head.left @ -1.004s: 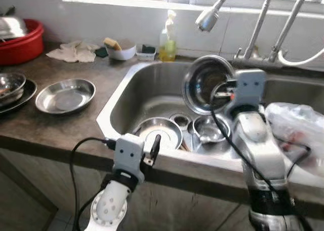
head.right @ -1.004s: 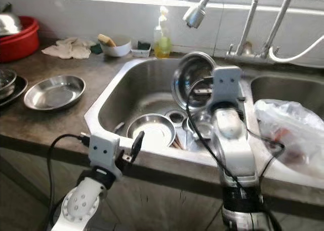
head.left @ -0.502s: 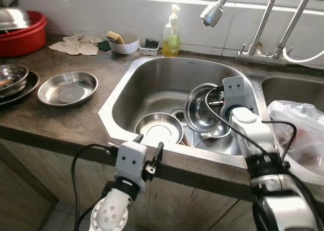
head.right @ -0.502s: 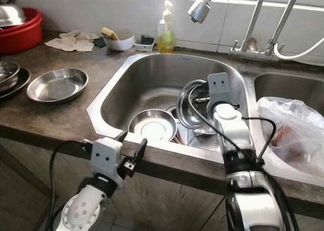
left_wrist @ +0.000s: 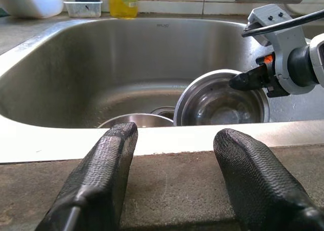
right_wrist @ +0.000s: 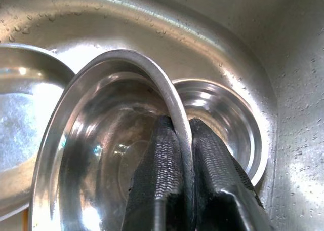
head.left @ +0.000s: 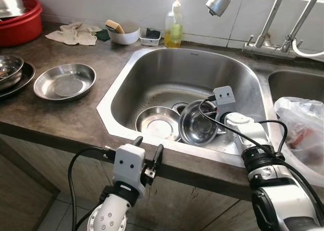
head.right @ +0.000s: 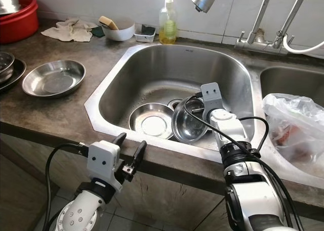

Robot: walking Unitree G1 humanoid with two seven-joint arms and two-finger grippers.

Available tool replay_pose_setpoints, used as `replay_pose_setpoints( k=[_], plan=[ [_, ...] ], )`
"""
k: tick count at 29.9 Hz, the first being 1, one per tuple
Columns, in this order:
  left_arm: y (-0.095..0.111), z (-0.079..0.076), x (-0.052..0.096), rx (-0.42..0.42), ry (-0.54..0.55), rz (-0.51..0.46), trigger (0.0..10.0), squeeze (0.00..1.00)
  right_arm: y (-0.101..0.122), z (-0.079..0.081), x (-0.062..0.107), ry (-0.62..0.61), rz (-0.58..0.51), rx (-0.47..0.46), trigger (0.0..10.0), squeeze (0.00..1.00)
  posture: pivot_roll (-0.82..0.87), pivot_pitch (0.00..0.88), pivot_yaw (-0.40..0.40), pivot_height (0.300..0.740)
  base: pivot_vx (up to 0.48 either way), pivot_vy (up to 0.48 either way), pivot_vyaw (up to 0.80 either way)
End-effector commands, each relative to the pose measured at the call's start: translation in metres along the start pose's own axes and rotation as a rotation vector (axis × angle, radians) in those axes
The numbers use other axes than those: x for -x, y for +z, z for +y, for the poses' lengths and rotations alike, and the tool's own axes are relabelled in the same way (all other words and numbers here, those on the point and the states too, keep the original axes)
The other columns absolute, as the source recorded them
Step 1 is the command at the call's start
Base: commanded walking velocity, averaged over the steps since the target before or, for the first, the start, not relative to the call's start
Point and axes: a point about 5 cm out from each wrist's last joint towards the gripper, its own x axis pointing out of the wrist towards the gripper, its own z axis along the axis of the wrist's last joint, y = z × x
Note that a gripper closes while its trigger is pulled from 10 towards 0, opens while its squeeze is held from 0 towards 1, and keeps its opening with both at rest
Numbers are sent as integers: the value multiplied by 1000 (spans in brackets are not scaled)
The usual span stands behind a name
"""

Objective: Kitchen organization

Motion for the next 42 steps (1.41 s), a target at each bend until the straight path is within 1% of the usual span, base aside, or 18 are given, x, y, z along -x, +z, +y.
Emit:
replay_pose_setpoints(
  k=[1,6,12,13,14,19,21,25,26,27,28,29,32,34,37,40,41,42],
  plan=[
    [3,-1,3,0,-4,2,10000,0,-11,0,0,11,52,12,10000,1000,181,198,-57,740,0,0,0],
    [2,-1,1,-1,-5,5,10000,0,-7,0,0,12,37,4,10000,1000,179,195,-57,740,0,0,0],
    [1,2,-2,-7,3,4,10000,0,9,2,2,9,-34,-11,10000,1000,177,186,-54,740,0,0,0],
    [1,3,-3,-9,5,1,10000,0,15,1,4,-5,-65,-11,10000,0,176,181,-56,740,0,0,0],
    [1,3,-3,-9,5,1,10000,0,15,1,4,-5,-65,-11,10000,0,176,181,-56,740,0,0,0],
    [0,6,-8,-16,14,-6,10000,0,37,0,18,-59,-192,6,10000,0,169,166,-52,740,0,0,0],
    [0,7,-9,-17,15,-7,10000,0,39,1,20,-68,-206,16,10000,0,169,164,-50,740,0,0,0],
    [0,9,-11,-25,21,-15,10000,0,47,3,41,-58,-350,-37,10000,0,167,151,-47,740,0,0,0],
    [0,9,-11,-25,21,-15,10000,0,47,3,41,-58,-350,-37,10000,0,167,151,-47,740,0,0,0],
    [0,11,-12,-28,24,-19,10000,0,49,2,54,-46,-424,-52,10000,0,161,142,-44,740,0,0,0],
    [0,11,-12,-28,24,-19,10000,0,49,2,54,-46,-424,-52,10000,0,161,142,-44,740,0,0,0],
    [-1,12,-14,-28,25,-22,10000,0,47,1,64,-51,-449,-58,10000,0,156,133,-35,740,0,0,0],
    [-1,13,-16,-28,25,-24,10000,0,45,1,67,-56,-447,-60,10000,0,156,133,-35,740,0,0,0],
    [-1,13,-18,-33,21,-30,10000,0,46,3,78,-55,-538,-104,10000,0,151,120,-31,740,0,0,0],
    [0,16,-22,-40,19,-40,10000,0,42,0,93,-102,-617,-112,10000,0,148,107,-25,740,0,0,0],
    [0,17,-22,-41,20,-41,10000,0,38,3,101,-69,-629,-133,10000,0,146,104,-24,740,0,0,0],
    [-1,17,-22,-42,21,-41,10000,0,36,4,106,-70,-648,-114,10000,0,145,103,-22,740,0,0,0],
    [-1,18,-22,-44,21,-41,10000,0,29,5,113,-62,-645,-140,10000,0,139,99,-18,740,0,0,0]
  ],
)
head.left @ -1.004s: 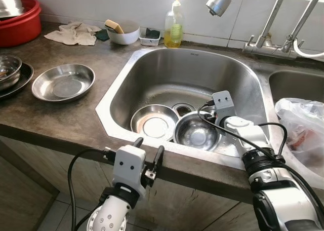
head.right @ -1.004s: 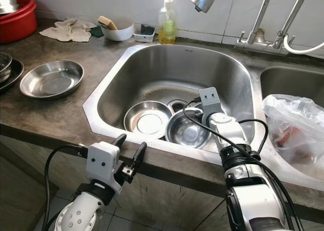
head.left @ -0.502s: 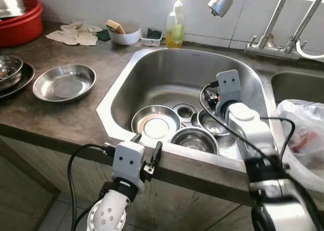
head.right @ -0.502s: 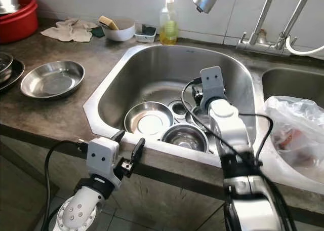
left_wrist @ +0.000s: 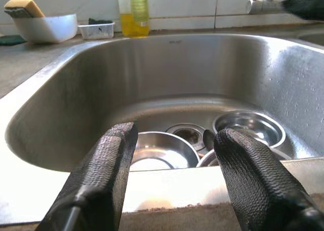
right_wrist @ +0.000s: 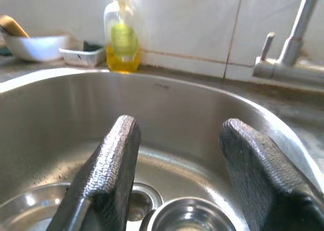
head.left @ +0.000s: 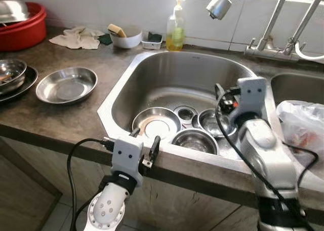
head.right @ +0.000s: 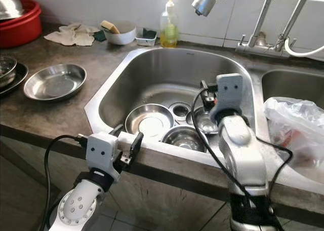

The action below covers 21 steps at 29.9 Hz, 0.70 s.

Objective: Kitchen organization

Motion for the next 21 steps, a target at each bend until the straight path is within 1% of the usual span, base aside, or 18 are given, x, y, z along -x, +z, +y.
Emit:
replay_pose_setpoints(
  k=[1,3,4,5,6,7,10,15,21],
  plan=[
    [-4,1,1,0,-8,14,10000,0,6,2,12,10,-23,-64,10000,0,139,99,-18,740,0,0,0],
    [-4,1,1,1,-7,12,10000,0,8,2,23,23,-76,-99,10000,0,135,96,-20,740,0,0,0],
    [-4,1,1,1,-8,12,10000,0,8,2,27,27,-85,-93,10000,0,135,95,-18,740,0,0,0],
    [-4,1,1,1,-8,12,10000,0,8,2,27,27,-85,-93,10000,0,135,95,-18,740,0,0,0],
    [-4,0,1,0,-8,11,10000,0,5,5,34,42,-86,-82,10000,0,135,95,-18,740,0,0,0],
    [-4,0,1,1,-7,9,10000,0,4,6,38,51,-84,-86,10000,0,134,93,-18,740,0,0,0],
    [-2,0,1,3,-3,2,10000,0,-1,8,45,48,-73,-97,10000,0,134,93,-18,740,0,0,0],
    [-2,0,2,5,6,-5,10000,0,-8,17,59,86,-62,-81,10000,0,135,86,-23,740,0,0,0],
    [-4,1,4,9,15,6,10000,0,-11,24,63,109,-66,-60,10000,0,138,87,-23,740,0,0,0]
  ],
)
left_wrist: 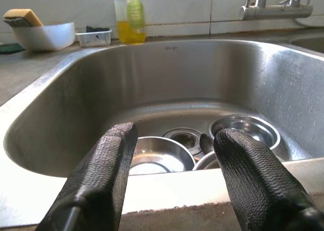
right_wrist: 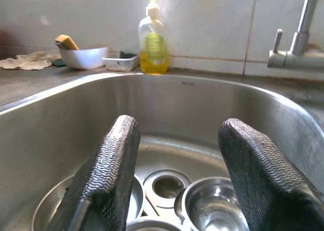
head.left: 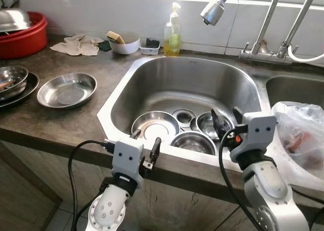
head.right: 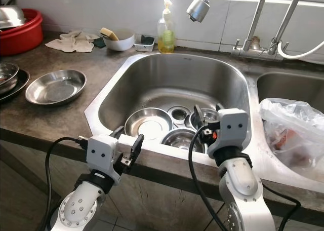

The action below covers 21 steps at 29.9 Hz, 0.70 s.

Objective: Kitchen organization

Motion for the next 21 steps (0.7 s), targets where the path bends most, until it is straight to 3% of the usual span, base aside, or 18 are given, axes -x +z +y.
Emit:
replay_pose_setpoints(
  k=[1,8,18,21],
  plan=[
    [-1,0,3,4,8,6,10000,0,5,2,2,10,-32,12,10000,0,138,87,-23,740,0,0,500],
    [-2,-1,3,5,1,10,10000,0,3,1,-2,-6,-36,1,10000,0,142,77,-25,740,0,427,768],
    [-2,-2,0,6,-7,4,10000,0,3,4,-6,0,-41,-22,10000,0,141,67,-22,740,0,0,790],
    [-4,-2,0,5,-15,13,10000,0,2,5,-7,-6,-37,-44,10000,0,139,61,-19,740,0,461,0]
  ],
)
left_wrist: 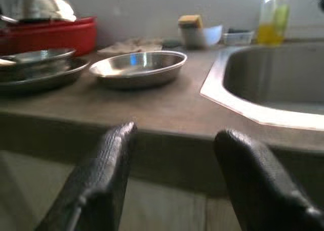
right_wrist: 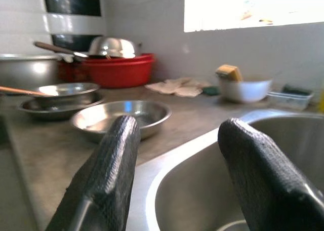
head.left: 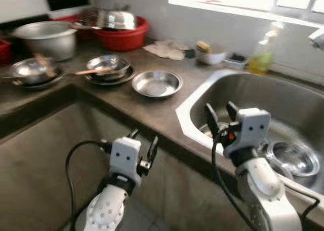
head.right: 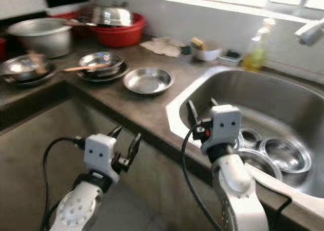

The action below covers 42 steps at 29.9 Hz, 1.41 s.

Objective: Kitchen organization

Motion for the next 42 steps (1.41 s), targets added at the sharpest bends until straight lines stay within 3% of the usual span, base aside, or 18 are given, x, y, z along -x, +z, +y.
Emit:
replay_pose_setpoints(
  k=[1,14,30,42],
  plan=[
    [0,-1,-1,-2,-12,-1,10000,0,2,-1,0,-11,-10,-11,10000,0,139,61,-19,740,0,480,0],
    [-1,-1,-2,-32,-18,10,10000,0,-2,-1,-5,-25,21,14,10000,0,140,66,-16,740,0,480,0],
    [-1,4,-3,-73,30,8,10000,0,-3,6,-12,2,23,1,10000,0,145,83,-25,740,0,0,0],
    [-3,2,0,-75,22,19,10000,0,-3,4,-15,13,25,14,10000,0,147,88,-31,740,277,0,0]
  ],
)
